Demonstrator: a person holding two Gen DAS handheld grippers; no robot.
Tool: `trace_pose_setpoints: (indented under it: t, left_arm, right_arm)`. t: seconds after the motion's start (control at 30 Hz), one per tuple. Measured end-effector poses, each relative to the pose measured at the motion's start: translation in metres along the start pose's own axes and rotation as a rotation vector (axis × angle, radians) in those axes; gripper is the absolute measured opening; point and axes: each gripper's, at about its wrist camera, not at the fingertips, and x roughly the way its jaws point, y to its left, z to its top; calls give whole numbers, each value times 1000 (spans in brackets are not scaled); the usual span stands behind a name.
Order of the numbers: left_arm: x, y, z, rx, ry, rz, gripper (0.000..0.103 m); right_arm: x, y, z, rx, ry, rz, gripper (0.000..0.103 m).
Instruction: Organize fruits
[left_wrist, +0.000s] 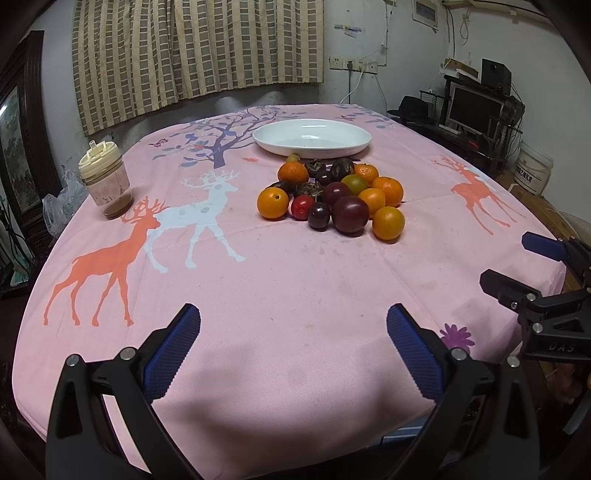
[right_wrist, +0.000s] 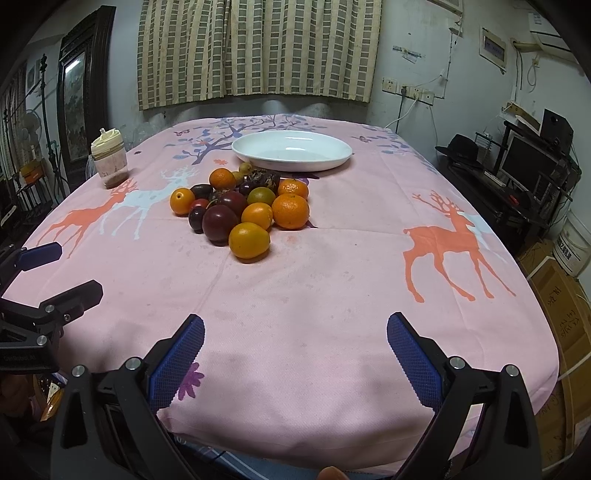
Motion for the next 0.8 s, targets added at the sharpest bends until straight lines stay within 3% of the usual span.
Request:
trace_pose_setpoints:
  t: [0.8]
  left_arm:
    - [0, -1, -1, 2, 1, 0, 99]
  right_arm:
    - [0, 0, 1, -2, 1, 0, 99]
